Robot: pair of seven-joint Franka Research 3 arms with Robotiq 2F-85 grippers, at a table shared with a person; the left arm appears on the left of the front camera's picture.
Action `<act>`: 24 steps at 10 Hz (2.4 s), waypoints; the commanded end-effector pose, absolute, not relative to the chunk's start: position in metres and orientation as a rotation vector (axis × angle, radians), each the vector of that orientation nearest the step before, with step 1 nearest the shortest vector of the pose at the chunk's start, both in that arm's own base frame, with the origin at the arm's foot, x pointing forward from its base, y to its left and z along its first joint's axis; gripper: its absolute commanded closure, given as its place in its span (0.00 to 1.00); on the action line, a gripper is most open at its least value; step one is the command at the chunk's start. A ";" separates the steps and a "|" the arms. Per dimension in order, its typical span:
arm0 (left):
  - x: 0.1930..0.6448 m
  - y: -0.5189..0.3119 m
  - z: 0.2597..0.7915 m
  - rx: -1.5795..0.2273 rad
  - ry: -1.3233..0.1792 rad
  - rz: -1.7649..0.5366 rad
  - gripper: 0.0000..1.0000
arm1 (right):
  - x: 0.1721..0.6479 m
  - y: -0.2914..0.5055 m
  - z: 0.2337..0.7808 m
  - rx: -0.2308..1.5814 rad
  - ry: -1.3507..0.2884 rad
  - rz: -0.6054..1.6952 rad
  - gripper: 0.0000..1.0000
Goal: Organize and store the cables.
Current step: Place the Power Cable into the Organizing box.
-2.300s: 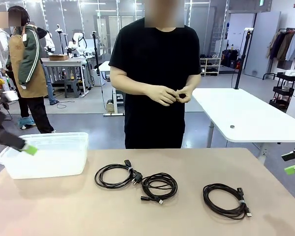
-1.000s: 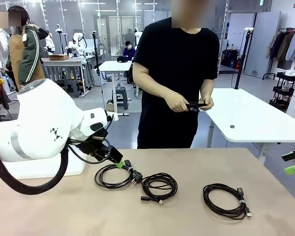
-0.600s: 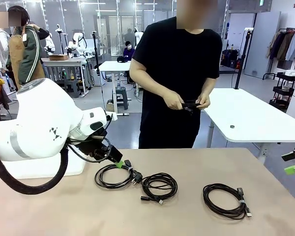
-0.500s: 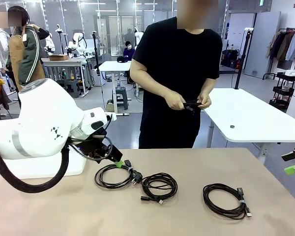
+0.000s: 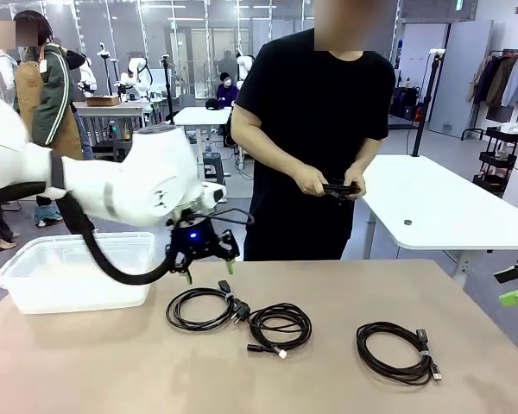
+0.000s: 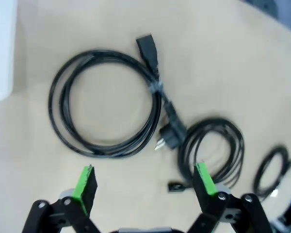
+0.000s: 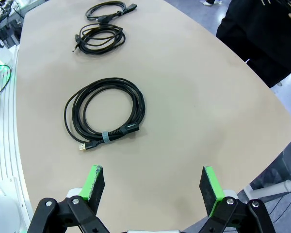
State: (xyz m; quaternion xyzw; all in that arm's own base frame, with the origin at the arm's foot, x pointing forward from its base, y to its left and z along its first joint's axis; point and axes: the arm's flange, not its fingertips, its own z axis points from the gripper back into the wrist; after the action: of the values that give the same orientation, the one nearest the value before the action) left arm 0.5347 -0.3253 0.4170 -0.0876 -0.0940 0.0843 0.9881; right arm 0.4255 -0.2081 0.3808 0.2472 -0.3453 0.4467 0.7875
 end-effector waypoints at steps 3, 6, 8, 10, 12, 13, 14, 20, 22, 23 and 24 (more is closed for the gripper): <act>0.585 -0.373 0.378 -0.104 -0.286 0.482 0.00 | 0.428 -0.206 0.383 0.528 -0.724 0.944 0.00; 0.611 -0.378 0.341 -0.078 -0.307 0.542 0.00 | 0.428 -0.206 0.383 0.528 -0.724 0.944 0.00; 0.619 -0.380 0.320 -0.046 -0.269 0.538 0.00 | 0.428 -0.206 0.383 0.528 -0.724 0.944 0.00; 0.624 -0.377 0.311 -0.026 -0.240 0.554 0.00 | 0.428 -0.206 0.383 0.528 -0.724 0.944 0.00; 0.622 -0.375 0.304 -0.015 -0.185 0.565 0.00 | 0.428 -0.206 0.383 0.528 -0.724 0.944 0.00; 0.621 -0.375 0.307 -0.020 -0.174 0.550 0.00 | 0.428 -0.206 0.383 0.528 -0.724 0.944 0.00; 0.618 -0.375 0.309 -0.011 -0.163 0.542 0.00 | 0.428 -0.206 0.383 0.528 -0.724 0.944 0.00; 0.619 -0.379 0.314 0.035 -0.112 0.538 1.00 | 0.428 -0.206 0.383 0.528 -0.724 0.944 0.00; 0.621 -0.380 0.314 0.043 -0.079 0.536 1.00 | 0.428 -0.206 0.383 0.528 -0.724 0.944 0.00; 0.621 -0.379 0.316 0.044 -0.080 0.532 0.96 | 0.428 -0.206 0.383 0.528 -0.724 0.944 0.00; 0.622 -0.378 0.320 0.036 -0.063 0.533 1.00 | 0.428 -0.206 0.383 0.528 -0.724 0.944 0.00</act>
State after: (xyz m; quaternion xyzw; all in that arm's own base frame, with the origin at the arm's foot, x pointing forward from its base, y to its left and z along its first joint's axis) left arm 0.6156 -0.3780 0.3154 0.0177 -0.0559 0.2697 0.9612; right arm 0.4255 -0.2081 0.3808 0.2472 -0.3452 0.4466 0.7875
